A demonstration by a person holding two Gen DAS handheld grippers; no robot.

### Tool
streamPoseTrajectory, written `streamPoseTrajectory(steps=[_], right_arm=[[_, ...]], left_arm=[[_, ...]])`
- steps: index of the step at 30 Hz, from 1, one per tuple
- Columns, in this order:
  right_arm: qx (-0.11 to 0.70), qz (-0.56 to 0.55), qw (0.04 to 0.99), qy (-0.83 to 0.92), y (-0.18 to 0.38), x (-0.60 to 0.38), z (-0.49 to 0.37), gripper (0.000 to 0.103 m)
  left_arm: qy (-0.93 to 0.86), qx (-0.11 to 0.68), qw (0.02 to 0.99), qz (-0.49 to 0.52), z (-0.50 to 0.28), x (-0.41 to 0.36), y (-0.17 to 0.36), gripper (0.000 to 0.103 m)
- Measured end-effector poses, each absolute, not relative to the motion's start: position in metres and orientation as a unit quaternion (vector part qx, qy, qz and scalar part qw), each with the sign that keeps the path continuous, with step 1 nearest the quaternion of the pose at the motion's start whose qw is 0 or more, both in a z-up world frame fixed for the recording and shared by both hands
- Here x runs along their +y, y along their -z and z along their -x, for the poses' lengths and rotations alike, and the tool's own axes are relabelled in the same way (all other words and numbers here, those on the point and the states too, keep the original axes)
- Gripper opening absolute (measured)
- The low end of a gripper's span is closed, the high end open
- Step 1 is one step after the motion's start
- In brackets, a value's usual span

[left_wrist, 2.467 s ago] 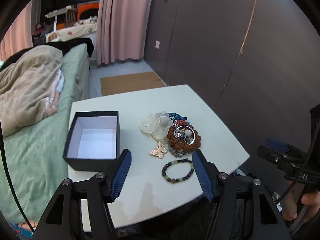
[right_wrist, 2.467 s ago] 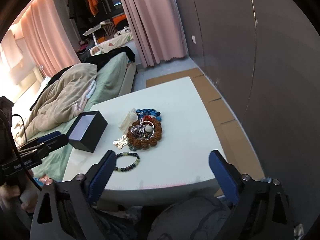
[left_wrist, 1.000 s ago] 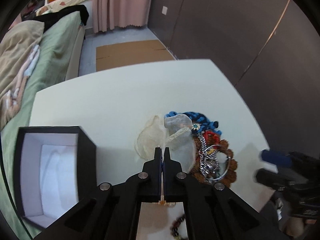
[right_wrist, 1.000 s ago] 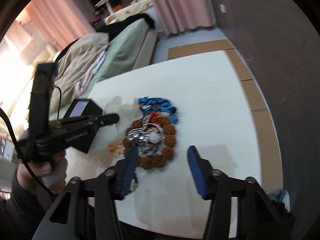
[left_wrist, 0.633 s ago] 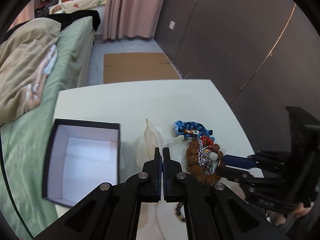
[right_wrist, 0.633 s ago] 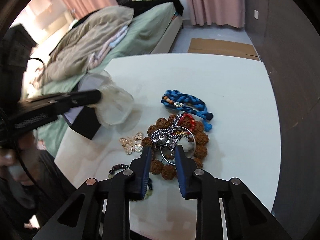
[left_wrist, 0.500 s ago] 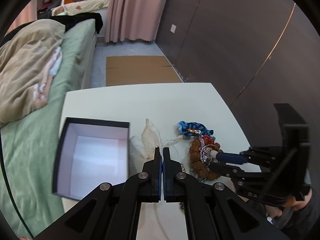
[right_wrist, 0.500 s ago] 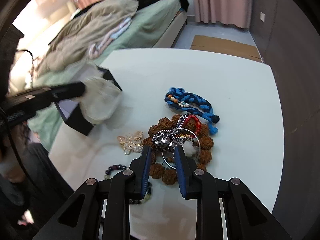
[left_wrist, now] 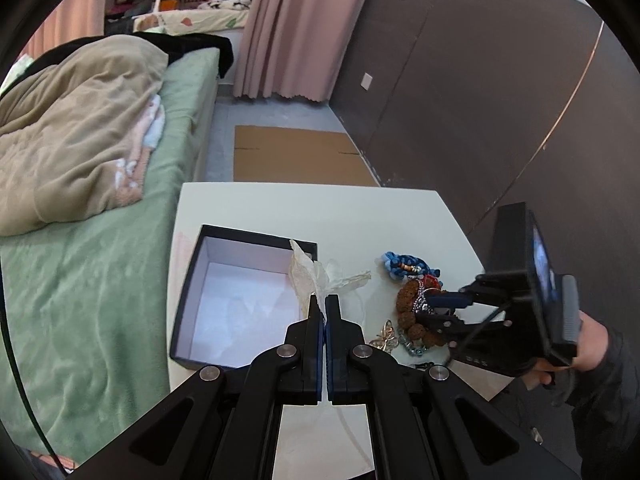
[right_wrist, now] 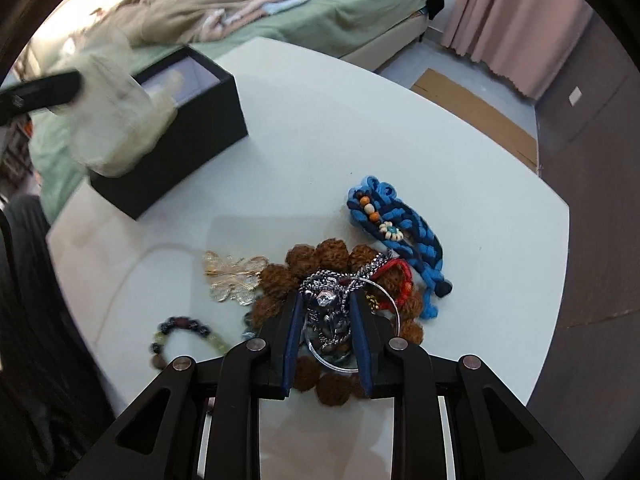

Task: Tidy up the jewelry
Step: 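Grasp and lift the pouch with the left gripper while the right gripper grasps the silver necklace, then lower the pouch into the black box and open the left gripper while the right gripper drops the necklace in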

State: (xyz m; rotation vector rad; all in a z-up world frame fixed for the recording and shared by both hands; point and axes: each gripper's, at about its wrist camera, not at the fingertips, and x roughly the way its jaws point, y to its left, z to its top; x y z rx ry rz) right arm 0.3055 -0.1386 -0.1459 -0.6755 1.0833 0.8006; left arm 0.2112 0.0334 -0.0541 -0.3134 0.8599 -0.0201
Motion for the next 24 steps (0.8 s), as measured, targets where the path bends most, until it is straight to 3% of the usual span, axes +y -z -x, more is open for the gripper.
streamPoseTrajectory(steps=[5, 15, 24], right_arm=[[0.517, 0.257, 0.731, -0.362, 0.139, -0.148, -0.318, 0.016], [0.506, 0.155, 0.763, -0.371, 0.084, -0.167, -0.314, 0.016], [0.464, 0.131, 0.79, -0.378, 0.014, -0.165, -0.312, 0.016]], left_arm=[[0.002, 0.406, 0.901, 0.154, -0.2, 0.043, 0.048, 0.0], [-0.002, 0.388, 0.906, 0.167, -0.189, 0.058, 0.037, 0.0], [0.003, 0.364, 0.914, 0.178, -0.178, 0.067, 0.021, 0.0]])
